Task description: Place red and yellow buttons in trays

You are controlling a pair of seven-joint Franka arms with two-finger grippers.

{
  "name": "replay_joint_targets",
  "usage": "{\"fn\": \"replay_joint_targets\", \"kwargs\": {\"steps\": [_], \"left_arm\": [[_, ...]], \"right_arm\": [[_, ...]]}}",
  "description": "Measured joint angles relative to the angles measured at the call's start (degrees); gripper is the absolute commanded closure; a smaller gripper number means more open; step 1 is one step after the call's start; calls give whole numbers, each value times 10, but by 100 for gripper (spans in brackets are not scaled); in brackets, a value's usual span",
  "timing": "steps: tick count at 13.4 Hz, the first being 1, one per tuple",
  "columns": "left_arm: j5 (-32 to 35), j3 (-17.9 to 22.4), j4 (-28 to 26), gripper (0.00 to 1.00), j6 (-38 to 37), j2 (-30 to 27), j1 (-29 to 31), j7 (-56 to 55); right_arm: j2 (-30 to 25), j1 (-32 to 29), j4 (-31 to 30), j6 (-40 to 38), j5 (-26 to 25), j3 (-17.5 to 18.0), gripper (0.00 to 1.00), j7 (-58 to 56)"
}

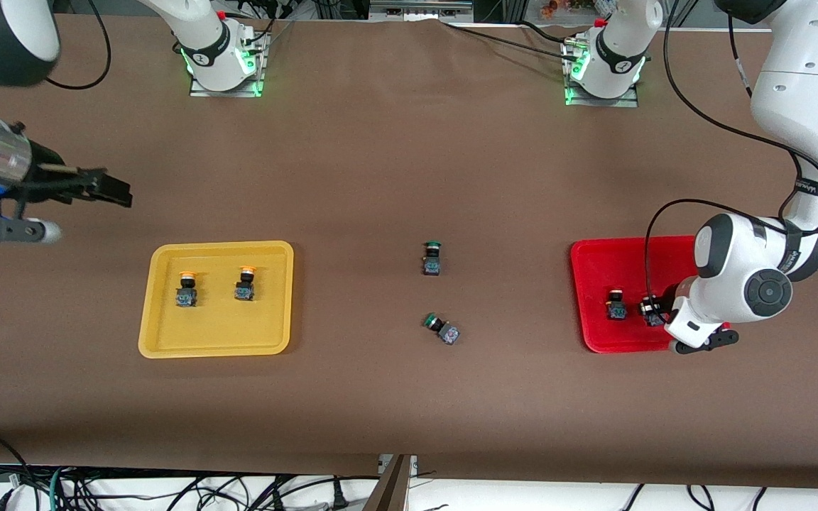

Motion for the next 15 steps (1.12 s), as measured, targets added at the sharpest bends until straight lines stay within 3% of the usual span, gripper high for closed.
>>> {"fn": "replay_joint_targets", "kwargs": {"steps": [4,7,9,11,13,15], "left_arm": [[0,-7,44,0,-18,-70,-1,0],[-1,-30,96,0,-134,-150,-3,-1],[-19,-64,168,0,-247,-180,-4,-4],[-48,-75,210,0,-343,-205,-7,-1],[-63,-57,200,0,-388,-250,-28,28],[-105,37,138,0,-403,-320,-107,88]], "right_arm": [[-84,-58,-39,-17,-5,28,0,-27],[-106,-75,-47,-24,-5,30,0,-95],[-105,-78,-49,-29,-5,31,0,-120],[-97,-78,-48,-29,-5,33,0,-124],[-88,-78,-46,-29,-5,34,0,-124],[-83,-79,-44,-29,-5,34,0,-124]]}}
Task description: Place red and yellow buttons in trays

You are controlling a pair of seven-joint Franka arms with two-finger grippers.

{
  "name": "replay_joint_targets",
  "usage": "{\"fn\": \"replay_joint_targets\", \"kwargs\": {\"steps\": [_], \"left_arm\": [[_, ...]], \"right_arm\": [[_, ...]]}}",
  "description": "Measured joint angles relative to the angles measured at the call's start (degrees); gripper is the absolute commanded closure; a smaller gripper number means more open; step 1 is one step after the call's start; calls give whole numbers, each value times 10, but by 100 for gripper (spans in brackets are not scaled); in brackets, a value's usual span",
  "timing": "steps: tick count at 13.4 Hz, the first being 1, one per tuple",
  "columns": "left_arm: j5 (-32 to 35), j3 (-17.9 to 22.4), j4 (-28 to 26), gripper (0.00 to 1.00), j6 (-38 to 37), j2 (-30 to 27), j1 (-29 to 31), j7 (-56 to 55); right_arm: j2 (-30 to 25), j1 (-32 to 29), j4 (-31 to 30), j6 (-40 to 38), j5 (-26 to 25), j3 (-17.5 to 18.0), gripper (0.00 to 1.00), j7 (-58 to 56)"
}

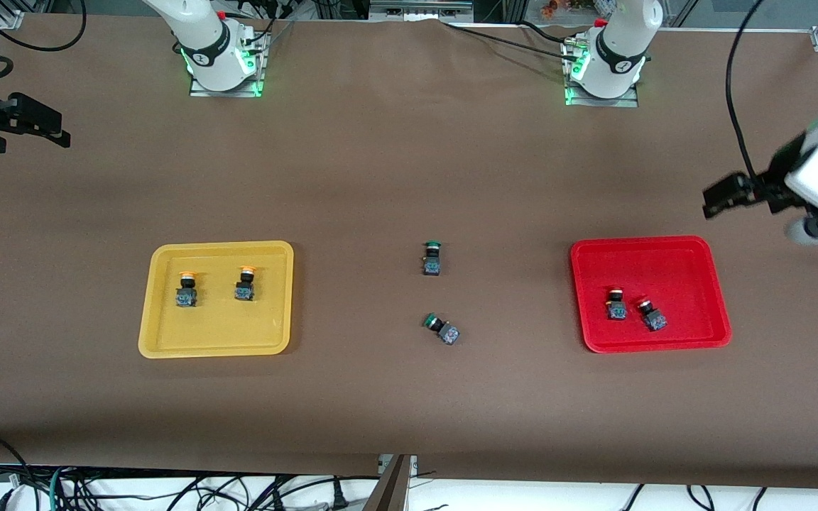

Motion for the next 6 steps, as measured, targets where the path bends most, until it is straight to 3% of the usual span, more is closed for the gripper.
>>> {"fn": "replay_joint_targets", "kwargs": {"steps": [2,4,6], "left_arm": [[-32,87,-108,0,32,-81,-61,47],[-35,107,-183,0,74,-129,-65,58],[-35,111,-201,0,84,-136,-65,59]], "right_arm": [[2,0,0,0,0,0,0,0],[3,0,0,0,0,0,0,0],[3,0,0,0,0,0,0,0]]}}
